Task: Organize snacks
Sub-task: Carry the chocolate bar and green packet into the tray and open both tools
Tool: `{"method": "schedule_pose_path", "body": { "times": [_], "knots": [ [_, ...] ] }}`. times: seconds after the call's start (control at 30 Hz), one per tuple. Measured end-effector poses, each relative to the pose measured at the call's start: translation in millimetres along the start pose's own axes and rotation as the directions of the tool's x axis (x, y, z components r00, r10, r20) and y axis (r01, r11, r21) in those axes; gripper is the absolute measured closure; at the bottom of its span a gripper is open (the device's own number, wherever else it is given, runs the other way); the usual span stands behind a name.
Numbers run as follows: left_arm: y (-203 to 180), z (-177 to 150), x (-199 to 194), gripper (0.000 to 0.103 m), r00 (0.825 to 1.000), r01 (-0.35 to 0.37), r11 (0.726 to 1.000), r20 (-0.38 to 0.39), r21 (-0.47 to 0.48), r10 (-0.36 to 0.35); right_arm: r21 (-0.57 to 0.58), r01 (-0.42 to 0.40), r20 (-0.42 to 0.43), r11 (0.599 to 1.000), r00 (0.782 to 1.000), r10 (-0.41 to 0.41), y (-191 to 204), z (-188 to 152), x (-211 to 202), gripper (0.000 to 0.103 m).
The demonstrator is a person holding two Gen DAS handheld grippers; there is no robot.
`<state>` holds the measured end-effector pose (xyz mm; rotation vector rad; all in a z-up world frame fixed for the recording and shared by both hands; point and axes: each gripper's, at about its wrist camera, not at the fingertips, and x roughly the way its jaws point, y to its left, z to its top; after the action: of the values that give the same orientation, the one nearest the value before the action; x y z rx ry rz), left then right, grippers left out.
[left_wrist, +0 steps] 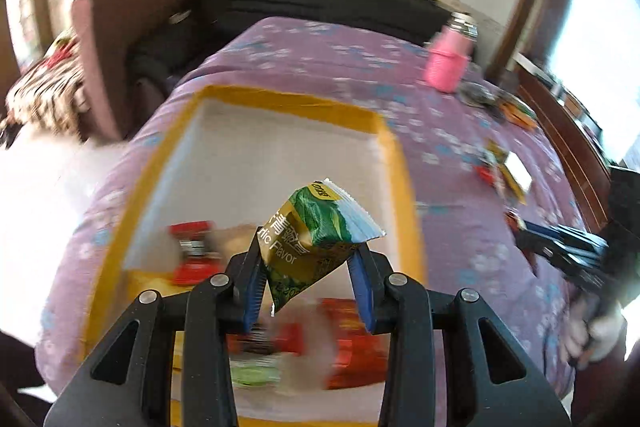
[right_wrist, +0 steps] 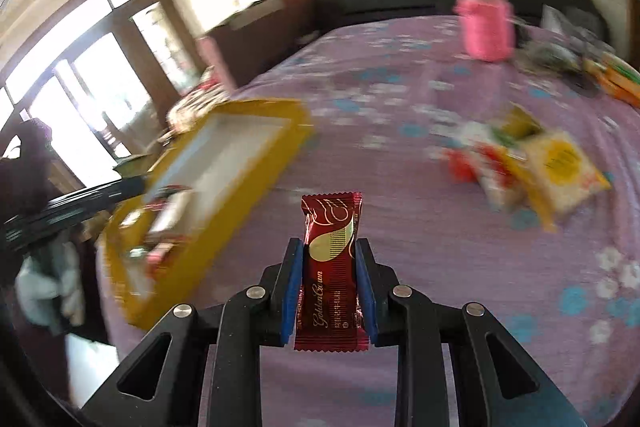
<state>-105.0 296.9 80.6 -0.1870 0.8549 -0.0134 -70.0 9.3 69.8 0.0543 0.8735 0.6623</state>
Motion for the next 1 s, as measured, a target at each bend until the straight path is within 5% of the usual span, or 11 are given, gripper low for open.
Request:
{"method": "schedule_pose_path", "body": {
  "times": [0.2, 0.37, 0.77, 1.0],
  "knots": [
    [34, 7, 22, 0.067, 0.999, -0.024, 0.998, -0.044, -0.063, 0.022, -0.086, -0.136, -0.071, 0.987, 0.989, 0.130, 85, 29, 32, 0.077],
    [47, 19, 41, 0.067, 0.998, -0.012, 0.996, -0.069, -0.084, 0.006, -0.121, -0.154, -0.152, 0.981, 0.979, 0.135, 135, 41, 84, 0.077],
    [72, 28, 75, 0.064, 0.987, 0.002, 0.985, -0.159, -0.171, -0.029, -0.145, -0.092, -0.242, 0.985, 0.969, 0.055, 159, 42, 154, 0.077],
    [79, 28, 73, 0.057, 0.983, 0.052, 0.975, -0.159, -0.217, -0.087, -0.148, -0.077, -0.214, 0.986, 0.976, 0.044, 162, 42, 150, 0.064]
  ]
}}
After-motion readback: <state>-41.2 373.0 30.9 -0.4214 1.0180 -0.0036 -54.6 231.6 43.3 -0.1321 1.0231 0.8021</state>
